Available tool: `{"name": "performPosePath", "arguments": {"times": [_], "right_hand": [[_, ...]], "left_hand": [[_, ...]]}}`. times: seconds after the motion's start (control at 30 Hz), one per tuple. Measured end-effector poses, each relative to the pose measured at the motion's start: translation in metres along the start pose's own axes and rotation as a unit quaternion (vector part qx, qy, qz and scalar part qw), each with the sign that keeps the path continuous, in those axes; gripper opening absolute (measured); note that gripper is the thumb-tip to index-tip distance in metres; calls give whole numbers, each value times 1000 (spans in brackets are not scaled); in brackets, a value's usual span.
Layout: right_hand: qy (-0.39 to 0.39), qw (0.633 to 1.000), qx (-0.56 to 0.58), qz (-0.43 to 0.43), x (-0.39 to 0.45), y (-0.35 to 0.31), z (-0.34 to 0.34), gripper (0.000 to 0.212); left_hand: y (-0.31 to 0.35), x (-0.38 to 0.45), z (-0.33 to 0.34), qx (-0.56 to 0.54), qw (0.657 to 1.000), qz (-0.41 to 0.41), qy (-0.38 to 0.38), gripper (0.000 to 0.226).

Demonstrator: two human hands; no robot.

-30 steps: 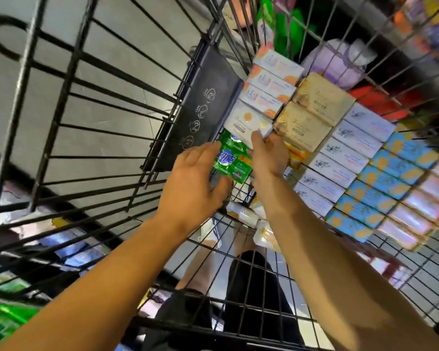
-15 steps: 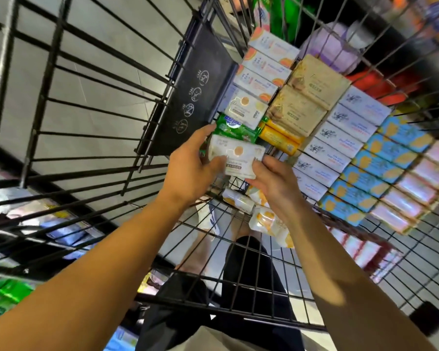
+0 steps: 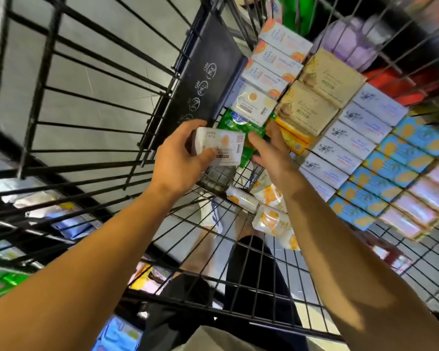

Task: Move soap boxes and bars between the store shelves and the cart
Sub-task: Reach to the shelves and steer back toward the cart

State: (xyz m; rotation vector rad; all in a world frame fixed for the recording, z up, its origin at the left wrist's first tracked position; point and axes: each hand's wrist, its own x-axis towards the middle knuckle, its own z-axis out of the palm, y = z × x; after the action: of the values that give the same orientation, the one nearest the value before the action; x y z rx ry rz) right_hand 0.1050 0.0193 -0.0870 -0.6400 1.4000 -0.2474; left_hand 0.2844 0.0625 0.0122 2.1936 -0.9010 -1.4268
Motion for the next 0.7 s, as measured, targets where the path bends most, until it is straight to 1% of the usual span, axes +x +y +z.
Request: {"name": "performPosePath", "arguments": {"times": [0.07, 0.13, 0.17, 0.2, 0.27, 0.3, 0.33, 0.37, 0.4, 0.47, 0.5, 0.57, 0.63, 0.7], "right_hand": [[1, 1000, -3, 16, 13, -1, 6, 86], [27, 998, 39, 33, 16, -3, 18, 97], [38, 995, 81, 33, 15, -4, 22, 93], [50, 990, 130, 32, 17, -2, 26, 83], [89, 975, 200, 21, 21, -4, 30, 56], [114, 970, 212, 16, 25, -6, 32, 44], [141, 969, 200, 19, 30, -10, 33, 29], [168, 969, 180, 28, 33, -16, 33, 20], [184, 970, 157, 39, 36, -20, 33, 23], [199, 972, 109, 58, 41, -26, 32, 38], [200, 975, 80, 62, 40, -29, 31, 39], [194, 978, 36, 68, 33, -31, 32, 32], [190, 977, 47, 85, 21, -22, 34, 32], [179, 980, 48, 79, 3, -10, 34, 34]], "left_hand": [[-1, -1, -3, -9, 1000, -10, 4, 50], [-3, -3, -8, -15, 1000, -17, 16, 49], [-4, -4, -9, -20, 999, -22, 27, 48], [-4, -5, -9, -22, 999, -26, 38, 48], [-4, -7, -10, -14, 998, -27, 54, 48], [-3, -8, -11, -8, 998, -25, 58, 48], [-2, -9, -10, -2, 998, -23, 59, 48], [-2, -10, -10, 2, 998, -22, 61, 48], [-1, -11, -10, 3, 998, -22, 63, 48], [0, -13, -9, 5, 998, -20, 67, 49], [1, -15, -8, 8, 997, -18, 68, 50], [2, -20, -8, 16, 997, -10, 70, 49], [4, -25, -8, 16, 997, -1, 69, 48], [4, -32, -8, 18, 998, 5, 65, 47]]}}
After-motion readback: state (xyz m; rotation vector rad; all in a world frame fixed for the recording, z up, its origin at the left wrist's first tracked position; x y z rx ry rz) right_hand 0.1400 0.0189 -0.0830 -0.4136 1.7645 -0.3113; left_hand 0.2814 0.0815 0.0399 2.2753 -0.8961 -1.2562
